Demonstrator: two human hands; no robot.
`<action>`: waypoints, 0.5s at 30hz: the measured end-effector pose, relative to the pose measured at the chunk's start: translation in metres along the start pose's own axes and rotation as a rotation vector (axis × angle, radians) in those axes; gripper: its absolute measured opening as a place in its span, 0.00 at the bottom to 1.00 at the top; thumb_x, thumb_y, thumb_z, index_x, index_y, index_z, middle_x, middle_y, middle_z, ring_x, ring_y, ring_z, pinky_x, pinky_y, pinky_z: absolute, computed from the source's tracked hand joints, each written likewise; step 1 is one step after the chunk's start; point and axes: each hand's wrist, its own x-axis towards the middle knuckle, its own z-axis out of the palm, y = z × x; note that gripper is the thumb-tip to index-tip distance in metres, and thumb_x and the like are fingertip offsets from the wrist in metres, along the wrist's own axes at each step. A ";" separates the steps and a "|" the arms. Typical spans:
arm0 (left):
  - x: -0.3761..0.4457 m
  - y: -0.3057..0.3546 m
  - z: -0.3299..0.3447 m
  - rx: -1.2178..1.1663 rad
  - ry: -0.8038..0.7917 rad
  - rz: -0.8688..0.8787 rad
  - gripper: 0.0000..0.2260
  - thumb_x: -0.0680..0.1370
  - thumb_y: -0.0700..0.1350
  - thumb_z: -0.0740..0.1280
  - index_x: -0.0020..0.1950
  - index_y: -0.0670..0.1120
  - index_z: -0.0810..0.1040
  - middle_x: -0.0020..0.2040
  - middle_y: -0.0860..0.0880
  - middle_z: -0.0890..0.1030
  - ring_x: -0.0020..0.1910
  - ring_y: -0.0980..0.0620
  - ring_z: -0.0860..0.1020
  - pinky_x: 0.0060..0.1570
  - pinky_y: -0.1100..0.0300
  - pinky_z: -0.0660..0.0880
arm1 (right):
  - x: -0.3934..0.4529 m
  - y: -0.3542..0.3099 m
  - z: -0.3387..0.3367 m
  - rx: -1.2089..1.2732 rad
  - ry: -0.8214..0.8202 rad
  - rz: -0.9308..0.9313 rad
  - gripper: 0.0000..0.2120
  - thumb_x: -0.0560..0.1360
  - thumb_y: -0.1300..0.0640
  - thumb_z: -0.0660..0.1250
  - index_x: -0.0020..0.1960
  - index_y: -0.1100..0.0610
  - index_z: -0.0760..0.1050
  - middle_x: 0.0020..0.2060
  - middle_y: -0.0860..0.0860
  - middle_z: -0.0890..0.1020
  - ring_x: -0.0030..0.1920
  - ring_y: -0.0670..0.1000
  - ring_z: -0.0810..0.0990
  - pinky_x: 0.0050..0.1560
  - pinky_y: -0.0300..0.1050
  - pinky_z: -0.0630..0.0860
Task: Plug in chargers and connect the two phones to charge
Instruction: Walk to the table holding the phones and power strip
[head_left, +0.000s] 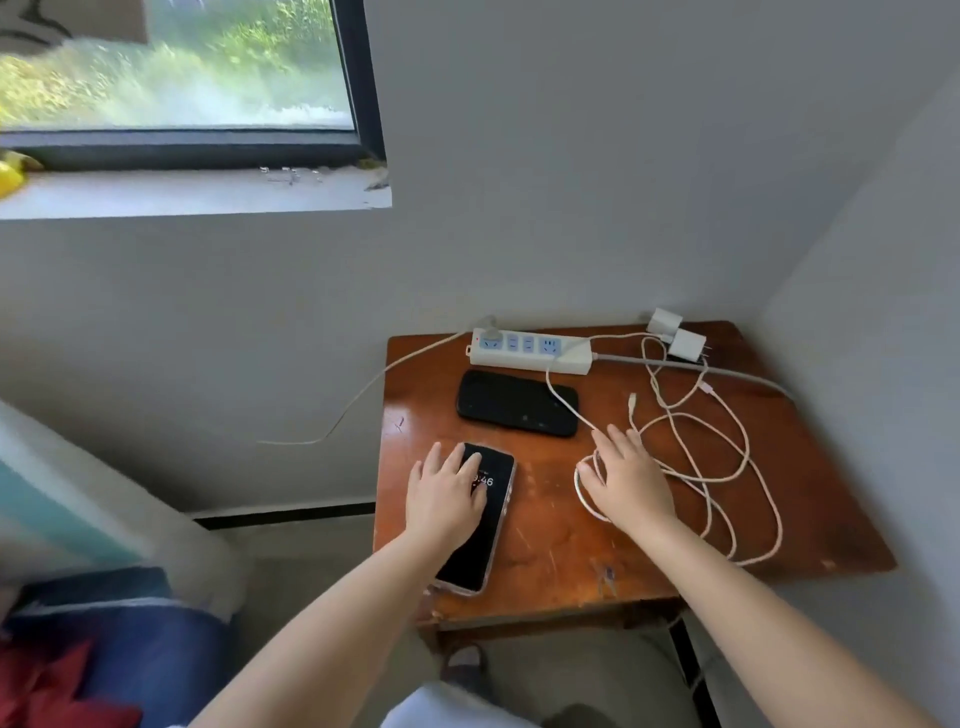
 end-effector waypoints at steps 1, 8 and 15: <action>0.011 0.000 0.002 -0.015 -0.004 0.010 0.21 0.79 0.53 0.52 0.71 0.51 0.57 0.75 0.49 0.57 0.74 0.45 0.48 0.72 0.48 0.48 | 0.008 0.001 0.000 0.010 -0.004 0.013 0.24 0.77 0.49 0.56 0.70 0.56 0.58 0.73 0.56 0.61 0.74 0.57 0.53 0.73 0.52 0.54; 0.045 0.011 0.020 -0.079 0.029 0.018 0.20 0.79 0.55 0.52 0.70 0.50 0.62 0.74 0.48 0.61 0.74 0.47 0.52 0.72 0.51 0.48 | 0.048 0.022 0.003 0.044 -0.107 -0.045 0.24 0.77 0.50 0.56 0.71 0.56 0.57 0.73 0.55 0.59 0.74 0.55 0.53 0.73 0.51 0.54; 0.039 0.023 0.020 0.005 0.033 -0.081 0.26 0.77 0.61 0.53 0.71 0.50 0.59 0.75 0.47 0.57 0.74 0.47 0.48 0.72 0.48 0.45 | 0.093 0.020 0.009 -0.004 -0.195 -0.279 0.28 0.75 0.48 0.61 0.71 0.55 0.57 0.73 0.55 0.60 0.74 0.56 0.54 0.72 0.52 0.56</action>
